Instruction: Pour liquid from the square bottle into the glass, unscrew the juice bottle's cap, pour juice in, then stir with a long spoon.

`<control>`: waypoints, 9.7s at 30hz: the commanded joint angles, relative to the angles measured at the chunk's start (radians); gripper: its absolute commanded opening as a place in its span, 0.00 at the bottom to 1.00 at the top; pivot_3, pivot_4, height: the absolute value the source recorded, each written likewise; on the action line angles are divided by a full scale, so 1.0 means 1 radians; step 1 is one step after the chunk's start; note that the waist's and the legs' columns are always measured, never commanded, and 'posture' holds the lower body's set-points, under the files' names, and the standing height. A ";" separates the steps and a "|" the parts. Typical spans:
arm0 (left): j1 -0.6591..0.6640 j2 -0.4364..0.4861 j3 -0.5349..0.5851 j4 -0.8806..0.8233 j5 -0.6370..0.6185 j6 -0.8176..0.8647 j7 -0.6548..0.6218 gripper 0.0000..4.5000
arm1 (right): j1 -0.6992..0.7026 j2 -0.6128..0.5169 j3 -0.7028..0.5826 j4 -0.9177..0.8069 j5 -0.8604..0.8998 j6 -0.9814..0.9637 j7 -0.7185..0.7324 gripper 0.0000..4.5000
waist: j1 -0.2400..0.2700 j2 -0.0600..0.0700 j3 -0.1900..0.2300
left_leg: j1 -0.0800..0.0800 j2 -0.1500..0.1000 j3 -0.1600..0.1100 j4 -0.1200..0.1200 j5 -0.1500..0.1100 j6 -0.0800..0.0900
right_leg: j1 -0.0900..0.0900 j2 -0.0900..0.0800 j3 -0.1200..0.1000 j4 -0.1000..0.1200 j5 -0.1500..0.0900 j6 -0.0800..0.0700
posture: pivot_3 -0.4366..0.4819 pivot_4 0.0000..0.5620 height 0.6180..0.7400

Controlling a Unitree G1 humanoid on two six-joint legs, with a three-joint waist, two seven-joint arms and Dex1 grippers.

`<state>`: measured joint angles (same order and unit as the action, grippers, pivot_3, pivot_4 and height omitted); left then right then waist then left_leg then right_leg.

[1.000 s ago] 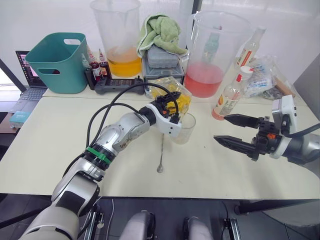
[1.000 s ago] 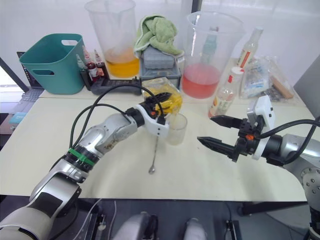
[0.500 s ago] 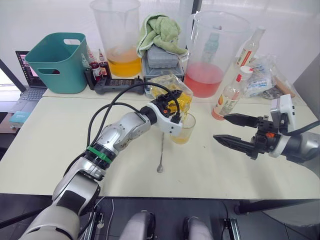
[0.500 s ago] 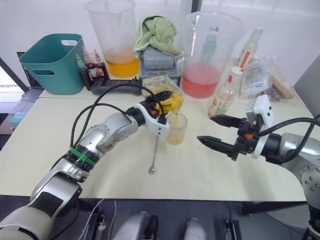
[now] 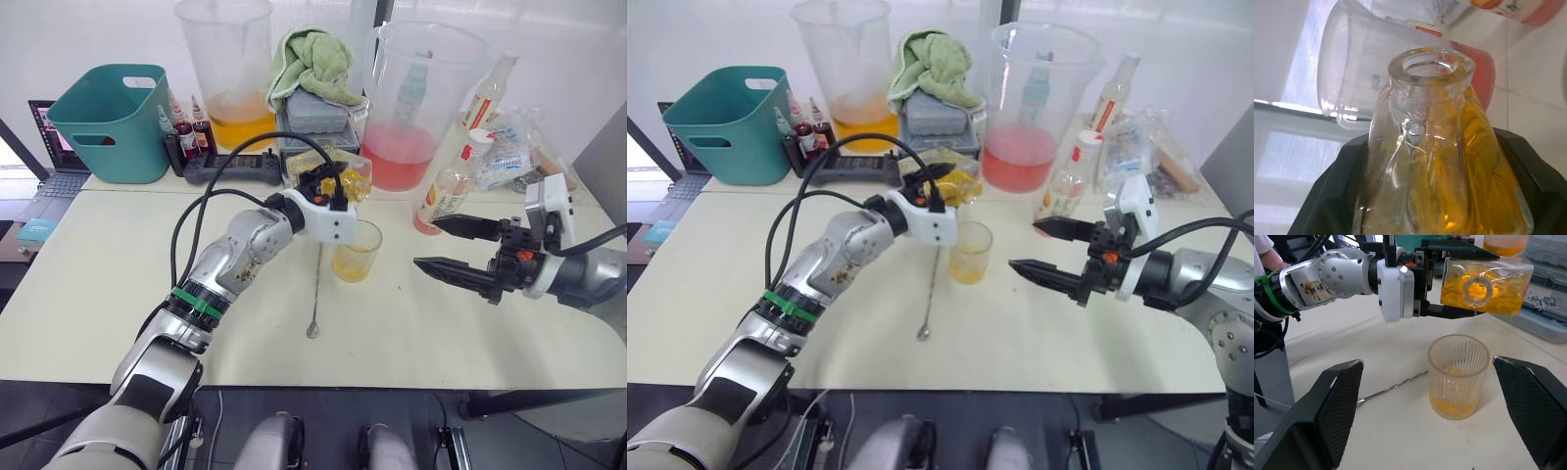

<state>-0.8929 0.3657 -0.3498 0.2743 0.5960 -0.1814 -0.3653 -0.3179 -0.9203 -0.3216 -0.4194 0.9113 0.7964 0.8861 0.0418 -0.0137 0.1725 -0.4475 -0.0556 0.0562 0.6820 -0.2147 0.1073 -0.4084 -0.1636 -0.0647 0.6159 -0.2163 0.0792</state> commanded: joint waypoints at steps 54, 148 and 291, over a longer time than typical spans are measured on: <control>-0.036 0.074 0.613 -0.359 -0.900 0.870 -0.064 0.99 | -0.254 -0.002 0.076 0.050 0.064 0.017 0.144 1.00 | -0.006 -0.002 0.001 | 0.002 0.000 0.000 0.004 -0.003 -0.007 | 0.000 0.001 0.000 0.009 0.000 0.000 | 0.48 0.27 1.00; 0.672 0.386 0.676 -0.827 -1.438 0.761 -0.424 1.00 | -0.813 0.389 0.115 1.391 -0.674 -0.790 -0.157 0.38 | -0.057 0.002 0.000 | 0.010 0.004 0.000 -0.009 0.002 -0.012 | 0.003 0.009 0.003 -0.001 -0.001 -0.005 | 0.48 0.27 1.00; 0.580 0.428 0.476 -0.694 -1.377 0.768 -0.769 1.00 | -0.084 0.089 0.213 -0.101 -0.067 -0.058 0.022 0.99 | -0.020 0.004 0.002 | 0.010 0.016 0.002 -0.005 -0.001 0.000 | 0.002 0.017 0.002 -0.005 0.000 -0.011 | 0.48 0.27 1.00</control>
<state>-0.3181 0.7814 0.0926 -0.3778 -0.7521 0.5790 -1.1476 -0.3787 -0.8137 -0.1112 -0.5737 0.8809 0.8305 0.7892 0.0222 -0.0092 0.1746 -0.4377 -0.0400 0.0581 0.6777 -0.2158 0.1072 -0.4062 -0.1470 -0.0629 0.6104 -0.2165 0.0684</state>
